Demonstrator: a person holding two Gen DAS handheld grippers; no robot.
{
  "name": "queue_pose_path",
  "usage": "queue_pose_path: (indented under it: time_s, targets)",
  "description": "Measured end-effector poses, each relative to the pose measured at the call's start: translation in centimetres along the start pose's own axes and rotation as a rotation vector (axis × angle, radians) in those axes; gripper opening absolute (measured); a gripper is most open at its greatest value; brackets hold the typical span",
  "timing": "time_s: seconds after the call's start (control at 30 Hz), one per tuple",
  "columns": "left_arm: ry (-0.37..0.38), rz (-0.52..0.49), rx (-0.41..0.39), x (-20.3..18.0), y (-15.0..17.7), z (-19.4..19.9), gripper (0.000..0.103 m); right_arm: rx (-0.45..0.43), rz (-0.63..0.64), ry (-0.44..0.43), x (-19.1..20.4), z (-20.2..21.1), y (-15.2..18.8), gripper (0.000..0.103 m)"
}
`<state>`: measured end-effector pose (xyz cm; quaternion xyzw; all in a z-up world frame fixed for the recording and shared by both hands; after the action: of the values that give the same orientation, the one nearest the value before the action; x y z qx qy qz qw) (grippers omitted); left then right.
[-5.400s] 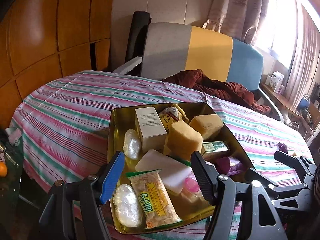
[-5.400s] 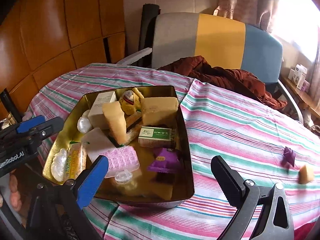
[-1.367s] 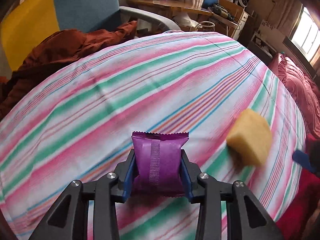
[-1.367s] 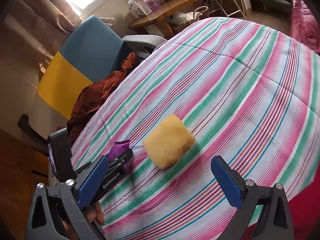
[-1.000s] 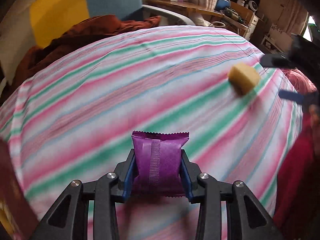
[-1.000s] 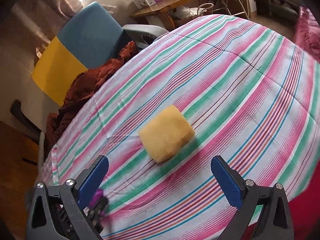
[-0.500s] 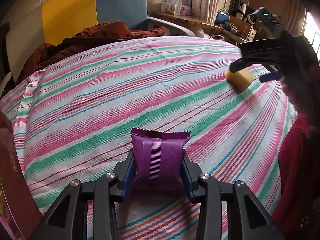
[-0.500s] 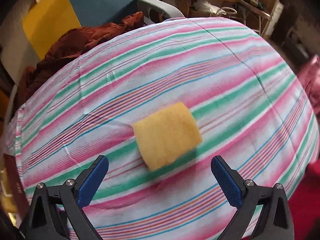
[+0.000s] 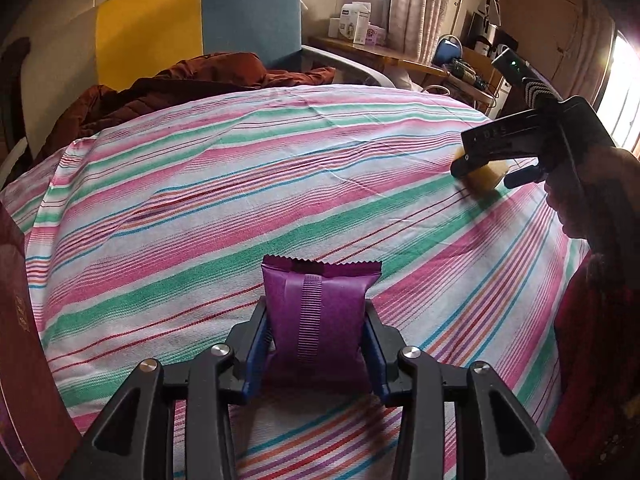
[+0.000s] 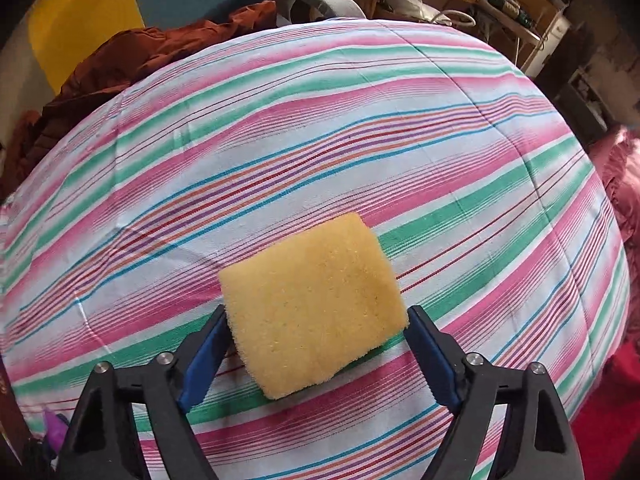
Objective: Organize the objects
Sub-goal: 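Grasp the last tan sponge with the right gripper while the left holds the packet, then carry the purple packet and sponge over the gold tray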
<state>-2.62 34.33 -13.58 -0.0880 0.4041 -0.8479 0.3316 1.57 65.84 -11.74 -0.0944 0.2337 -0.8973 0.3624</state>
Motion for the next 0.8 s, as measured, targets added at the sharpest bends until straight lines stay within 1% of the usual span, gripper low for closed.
queue_pose_path:
  time_s: [0.03, 0.07, 0.1, 0.17, 0.2, 0.23, 0.3, 0.33, 0.43, 0.5, 0.67, 0.73, 0.8]
  targets:
    - [0.0, 0.001, -0.001, 0.0, 0.0, 0.0, 0.042, -0.01, -0.002, -0.002, 0.0, 0.1, -0.1, 0.093]
    - [0.0, 0.002, -0.001, 0.0, 0.1, 0.1, 0.042, -0.016, -0.005, -0.004, -0.1, 0.2, -0.3, 0.098]
    - [0.0, 0.004, -0.002, 0.0, 0.1, 0.2, 0.042, -0.018, -0.007, -0.005, -0.1, 0.2, -0.4, 0.098]
    - [0.0, 0.005, -0.003, 0.0, 0.2, 0.3, 0.042, -0.023, -0.001, 0.004, -0.2, 0.1, -0.5, 0.098]
    - [-0.002, 0.004, -0.003, -0.1, 0.2, 0.3, 0.042, -0.028, 0.012, 0.016, -0.2, 0.1, -0.6, 0.096]
    - [-0.003, 0.003, -0.003, 0.0, 0.2, 0.3, 0.042, -0.033, 0.03, 0.03, -0.1, 0.1, -0.6, 0.093]
    - [-0.005, 0.0, -0.001, -0.1, 0.1, 0.3, 0.041, -0.034, 0.061, 0.047, 0.0, -0.1, -0.6, 0.065]
    - [-0.008, -0.001, 0.001, -0.1, 0.1, 0.3, 0.041, -0.041, 0.066, 0.043, 0.1, 0.1, -0.7, 0.065]
    - [-0.031, -0.019, 0.027, -0.4, -0.1, 0.4, 0.04, -0.111, 0.076, -0.009, 0.6, 1.3, -1.4, 0.064]
    - [-0.033, -0.02, 0.036, -0.4, -0.1, 0.7, 0.04, -0.146, 0.09, -0.052, 1.7, 1.7, -1.7, 0.064]
    - [-0.06, -0.006, 0.051, 0.0, 0.1, 1.7, 0.04, -0.153, 0.145, -0.145, 4.0, 2.1, -0.4, 0.064]
    - [-0.068, -0.004, 0.04, 0.2, 0.0, 2.6, 0.04, -0.145, 0.174, -0.192, 5.0, 2.2, -0.1, 0.064]
    - [-0.08, -0.004, 0.026, 0.4, -0.1, 3.5, 0.04, -0.141, 0.212, -0.22, 6.3, 2.6, 0.3, 0.064]
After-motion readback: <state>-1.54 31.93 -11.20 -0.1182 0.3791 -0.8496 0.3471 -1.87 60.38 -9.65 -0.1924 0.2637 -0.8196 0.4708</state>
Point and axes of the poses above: each gripper's, at about its wrist camera, not at the fingertips, and z roughly against the way its jaws point, x to its left, y to its underside, the point moved 3 cm from there along -z, roughly the way its jaws point, and after that the axes turned 11 degrees about -x, right-handed, at the moved point
